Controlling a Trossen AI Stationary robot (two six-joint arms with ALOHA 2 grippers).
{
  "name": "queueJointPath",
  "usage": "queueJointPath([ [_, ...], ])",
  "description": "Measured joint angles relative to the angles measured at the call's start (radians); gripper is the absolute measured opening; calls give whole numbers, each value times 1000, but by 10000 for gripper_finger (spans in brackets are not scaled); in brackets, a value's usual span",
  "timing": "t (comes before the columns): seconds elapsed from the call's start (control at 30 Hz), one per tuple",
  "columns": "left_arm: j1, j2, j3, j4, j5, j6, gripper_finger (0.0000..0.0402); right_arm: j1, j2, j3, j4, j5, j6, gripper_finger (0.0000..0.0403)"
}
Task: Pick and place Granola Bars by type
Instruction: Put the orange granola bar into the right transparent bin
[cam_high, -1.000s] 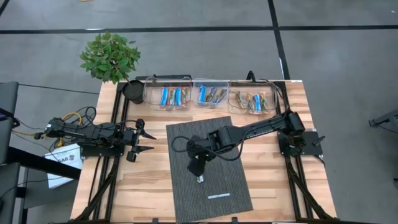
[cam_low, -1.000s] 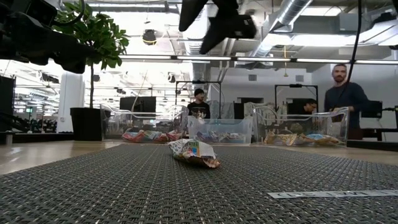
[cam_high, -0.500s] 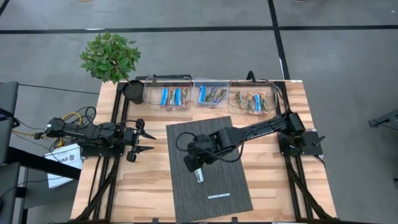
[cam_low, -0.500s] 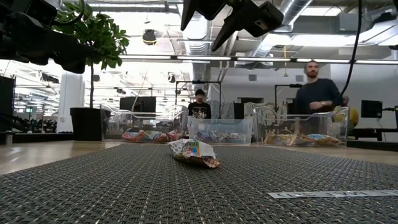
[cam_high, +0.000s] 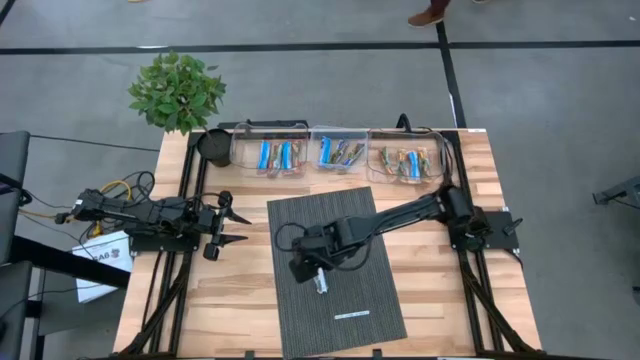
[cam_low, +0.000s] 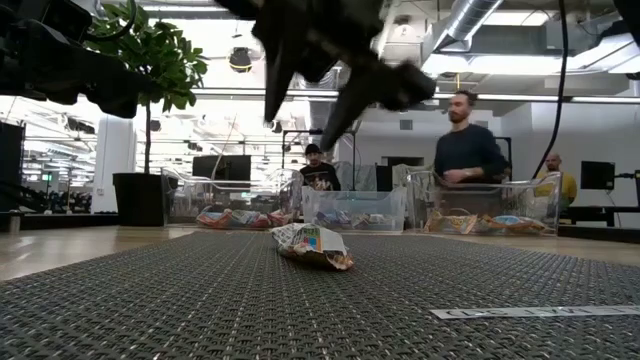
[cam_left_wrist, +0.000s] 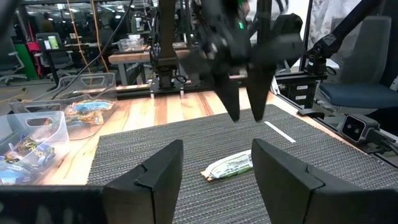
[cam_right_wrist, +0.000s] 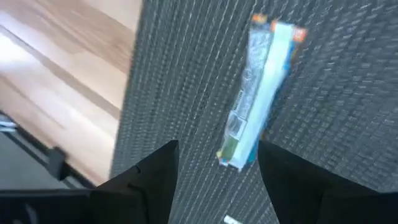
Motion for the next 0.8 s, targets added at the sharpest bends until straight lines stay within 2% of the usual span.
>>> queueJointPath([
  [0.23, 0, 0, 0, 0, 0, 0, 184, -7, 82, 0, 34, -13, -26, 209],
  [0.8, 0, 0, 0, 0, 0, 0, 184, -26, 167, 0, 30, -26, -93, 209],
])
